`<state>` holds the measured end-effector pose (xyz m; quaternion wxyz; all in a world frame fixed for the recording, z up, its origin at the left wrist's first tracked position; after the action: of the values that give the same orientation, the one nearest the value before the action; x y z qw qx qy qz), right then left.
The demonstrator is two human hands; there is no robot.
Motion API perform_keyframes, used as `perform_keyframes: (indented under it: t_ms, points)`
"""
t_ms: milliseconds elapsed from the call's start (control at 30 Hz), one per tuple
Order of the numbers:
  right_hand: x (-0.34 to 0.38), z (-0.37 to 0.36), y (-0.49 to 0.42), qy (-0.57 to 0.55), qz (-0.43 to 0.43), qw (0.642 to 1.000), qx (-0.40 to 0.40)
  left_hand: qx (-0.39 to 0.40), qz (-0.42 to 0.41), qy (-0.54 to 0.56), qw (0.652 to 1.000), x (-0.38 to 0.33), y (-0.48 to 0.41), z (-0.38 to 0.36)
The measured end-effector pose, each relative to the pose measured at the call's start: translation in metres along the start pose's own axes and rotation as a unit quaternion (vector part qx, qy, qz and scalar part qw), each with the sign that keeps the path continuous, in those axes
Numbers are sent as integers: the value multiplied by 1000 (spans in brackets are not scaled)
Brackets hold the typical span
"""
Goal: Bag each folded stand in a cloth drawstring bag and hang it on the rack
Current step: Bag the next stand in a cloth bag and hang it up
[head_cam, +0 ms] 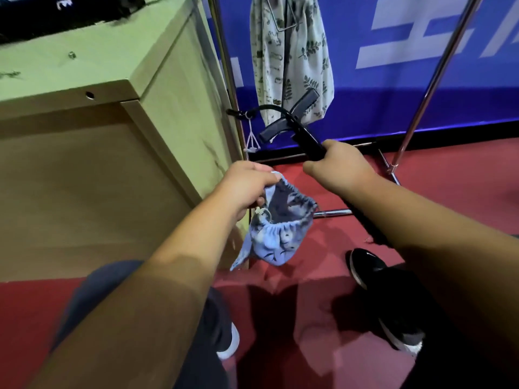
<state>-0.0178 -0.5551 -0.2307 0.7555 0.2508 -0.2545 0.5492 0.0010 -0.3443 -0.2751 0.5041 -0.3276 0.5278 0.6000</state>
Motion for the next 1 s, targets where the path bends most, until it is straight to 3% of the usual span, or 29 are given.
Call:
perform_keyframes:
  t_ms: [200,333,400,467,633,900,1000]
  points:
    - [-12,-37,-26,-76,-3,992,96,28,25,84,996,-7,-27,-20]
    - [-22,-39,-45,-9,1,998,67,17,9,75,997,-23,-39,-33]
    - [-28,-29,-53,10,-15,999,33,-9,-27,-19,999,-33,-47,-30]
    - [-32,-20,-59,0,-34,999,12,-25,-90,-181,979,-47,-55,-28]
    - [-34,0,-64,-59,-51,997,-17,-39,-162,-471,866,-59,-60,-32]
    - [-37,8,-61,-78,-48,996,-21,6,-200,-526,827,-60,-55,-39]
    - [-40,11,-60,-86,-52,995,-19,-10,-187,-513,838,-58,-55,-31]
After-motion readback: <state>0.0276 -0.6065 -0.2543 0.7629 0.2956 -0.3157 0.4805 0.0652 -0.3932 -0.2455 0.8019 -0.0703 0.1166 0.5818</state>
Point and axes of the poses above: each hand's wrist, its own y-axis away from the middle knuckle, its own z-axis out of the back of the hand, x = y × z, the point moved 10 cm from there along -y, towards the middle knuckle, and after that the axes turned 4 degrees about -z, right-handed, at the moved point
